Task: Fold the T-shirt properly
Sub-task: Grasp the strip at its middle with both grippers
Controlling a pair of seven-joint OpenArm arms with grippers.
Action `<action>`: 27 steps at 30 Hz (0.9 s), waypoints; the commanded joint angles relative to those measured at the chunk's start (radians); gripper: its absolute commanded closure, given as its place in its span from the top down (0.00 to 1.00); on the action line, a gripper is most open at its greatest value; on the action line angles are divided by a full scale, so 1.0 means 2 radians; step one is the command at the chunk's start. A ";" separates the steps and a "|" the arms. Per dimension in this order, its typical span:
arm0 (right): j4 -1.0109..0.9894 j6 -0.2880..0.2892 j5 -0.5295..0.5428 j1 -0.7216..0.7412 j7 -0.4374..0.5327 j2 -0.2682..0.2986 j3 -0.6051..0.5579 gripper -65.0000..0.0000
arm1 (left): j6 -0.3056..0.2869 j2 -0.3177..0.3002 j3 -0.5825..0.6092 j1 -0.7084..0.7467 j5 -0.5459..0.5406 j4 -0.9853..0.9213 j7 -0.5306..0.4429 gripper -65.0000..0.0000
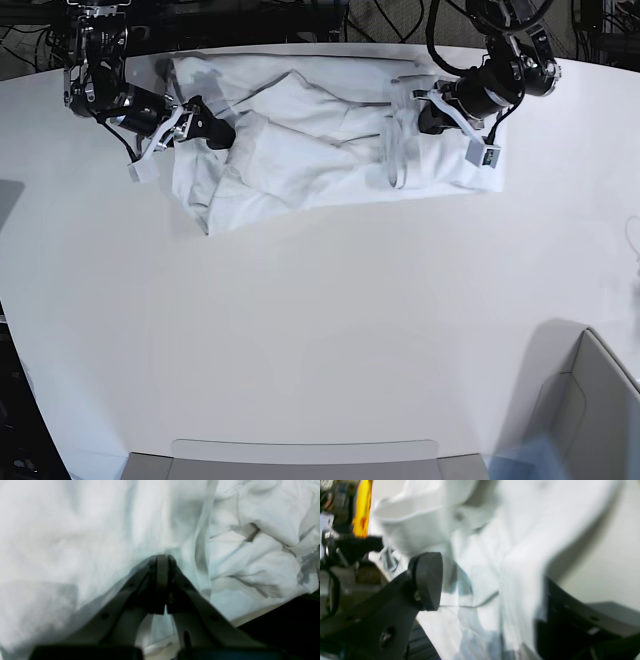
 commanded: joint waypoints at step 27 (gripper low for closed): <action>0.009 -0.077 -0.293 0.113 0.001 -0.053 -0.094 0.00 | -0.004 0.001 0.001 0.003 -0.011 0.011 -0.001 0.00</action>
